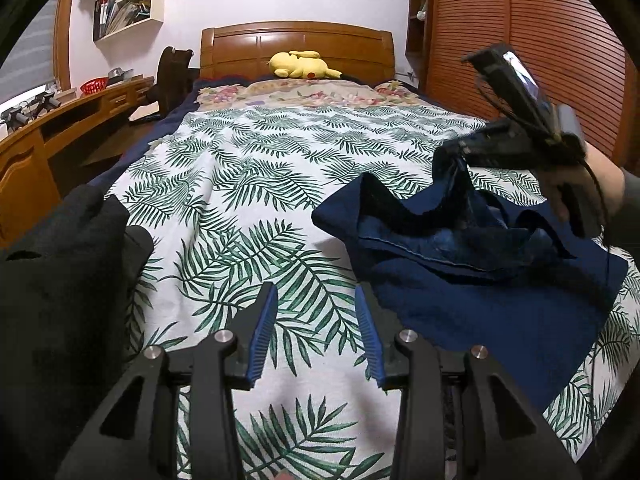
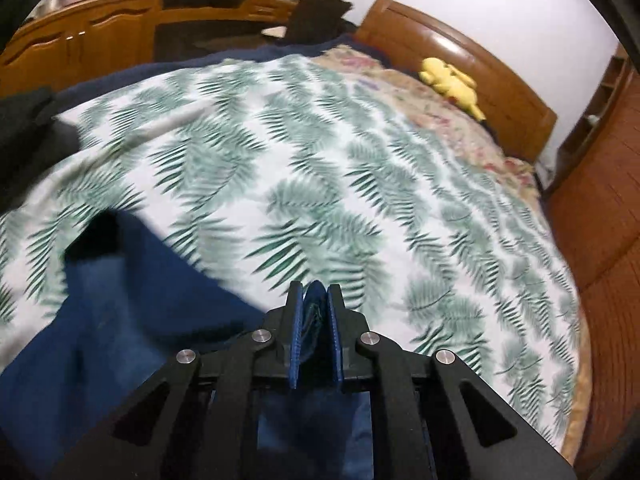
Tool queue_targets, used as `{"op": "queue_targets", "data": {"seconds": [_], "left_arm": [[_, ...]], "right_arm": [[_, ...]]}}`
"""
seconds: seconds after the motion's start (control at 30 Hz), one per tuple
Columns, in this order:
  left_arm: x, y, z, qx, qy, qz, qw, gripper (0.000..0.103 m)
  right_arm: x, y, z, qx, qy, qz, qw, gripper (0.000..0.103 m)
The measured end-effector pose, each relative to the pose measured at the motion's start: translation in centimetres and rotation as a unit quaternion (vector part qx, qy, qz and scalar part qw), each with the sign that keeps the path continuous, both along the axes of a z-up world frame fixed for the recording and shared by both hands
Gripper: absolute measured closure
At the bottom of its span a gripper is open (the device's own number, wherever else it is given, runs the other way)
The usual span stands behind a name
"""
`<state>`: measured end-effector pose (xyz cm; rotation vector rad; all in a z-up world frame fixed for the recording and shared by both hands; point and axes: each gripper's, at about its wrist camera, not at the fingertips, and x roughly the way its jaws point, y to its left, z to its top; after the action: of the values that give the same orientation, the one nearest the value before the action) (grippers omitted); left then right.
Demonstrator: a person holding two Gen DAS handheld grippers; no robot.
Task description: Fold large clothes
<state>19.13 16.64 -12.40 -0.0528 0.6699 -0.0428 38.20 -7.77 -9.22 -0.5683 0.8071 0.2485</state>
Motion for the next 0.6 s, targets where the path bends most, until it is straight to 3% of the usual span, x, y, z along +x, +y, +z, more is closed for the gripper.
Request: {"op": "queue_targets", "data": {"seconds": [0.27,0.43,0.47,0.53,0.6], "left_arm": [[0.4,0.1,0.0,-0.007,0.000,-0.001,1.0000,0.064],[0.5,-0.4,0.3,-0.011,-0.006,-0.006,0.9999,0.064],[0.6,-0.5,0.3,-0.011,-0.006,-0.007,0.9999,0.064],[0.6,-0.7,0.3,-0.012,-0.005,-0.009,0.9999,0.064],[0.7,-0.9,0.2,-0.011,-0.004,-0.011,0.9999,0.064]], "right_arm": [[3.6,-1.6,1.9,-0.025,-0.060,-0.063,0.996,0.096],[3.3,-3.4,1.6,0.003,-0.042,-0.068,0.997,0.095],[3.1,-3.8,1.3,0.005,-0.036,-0.073,0.997,0.093],[3.0,-4.5,0.5,0.013,-0.021,-0.084,0.996,0.066],[3.0,-5.7,-0.7,0.030,0.003,-0.095,0.995,0.062]]}}
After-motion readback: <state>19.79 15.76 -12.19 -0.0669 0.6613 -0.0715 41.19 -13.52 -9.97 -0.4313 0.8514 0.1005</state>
